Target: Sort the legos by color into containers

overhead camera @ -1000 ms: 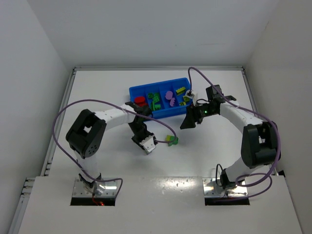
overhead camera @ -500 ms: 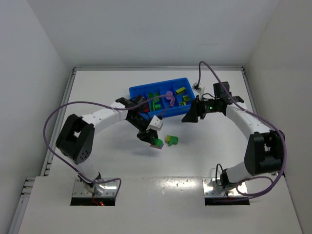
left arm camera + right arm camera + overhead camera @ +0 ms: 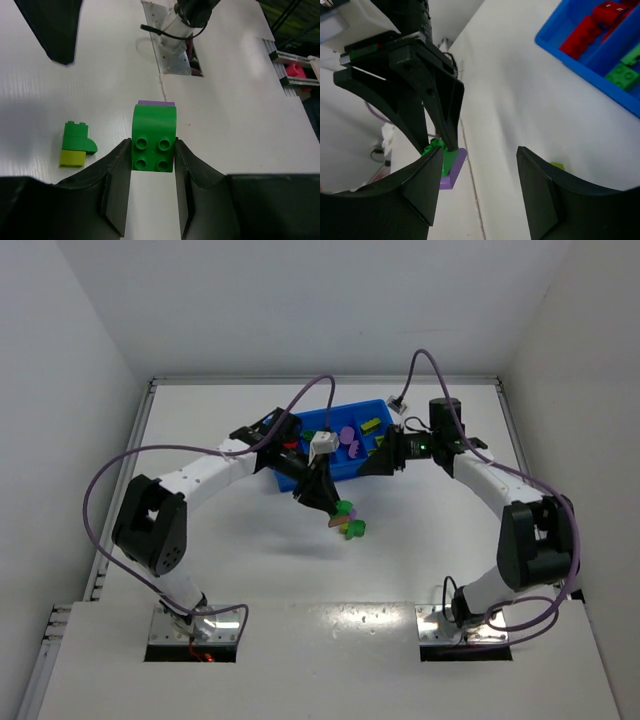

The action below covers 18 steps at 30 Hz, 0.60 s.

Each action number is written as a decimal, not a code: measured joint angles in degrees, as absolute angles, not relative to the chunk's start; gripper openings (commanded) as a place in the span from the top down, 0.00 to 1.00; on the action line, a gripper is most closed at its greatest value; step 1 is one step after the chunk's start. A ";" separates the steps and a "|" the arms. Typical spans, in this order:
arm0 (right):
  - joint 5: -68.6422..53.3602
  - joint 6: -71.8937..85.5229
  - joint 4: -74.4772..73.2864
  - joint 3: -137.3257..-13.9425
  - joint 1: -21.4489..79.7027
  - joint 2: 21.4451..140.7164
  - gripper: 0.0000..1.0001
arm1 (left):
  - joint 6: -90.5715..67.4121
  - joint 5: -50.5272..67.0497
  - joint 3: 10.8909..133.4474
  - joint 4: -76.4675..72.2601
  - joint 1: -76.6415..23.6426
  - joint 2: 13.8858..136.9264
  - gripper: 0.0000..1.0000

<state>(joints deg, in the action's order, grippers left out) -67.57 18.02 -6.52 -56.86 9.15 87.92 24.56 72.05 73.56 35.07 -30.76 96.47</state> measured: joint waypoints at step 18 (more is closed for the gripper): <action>-75.50 8.54 -16.29 -60.51 15.64 90.28 0.16 | 9.52 68.82 79.53 26.11 -24.32 96.95 1.00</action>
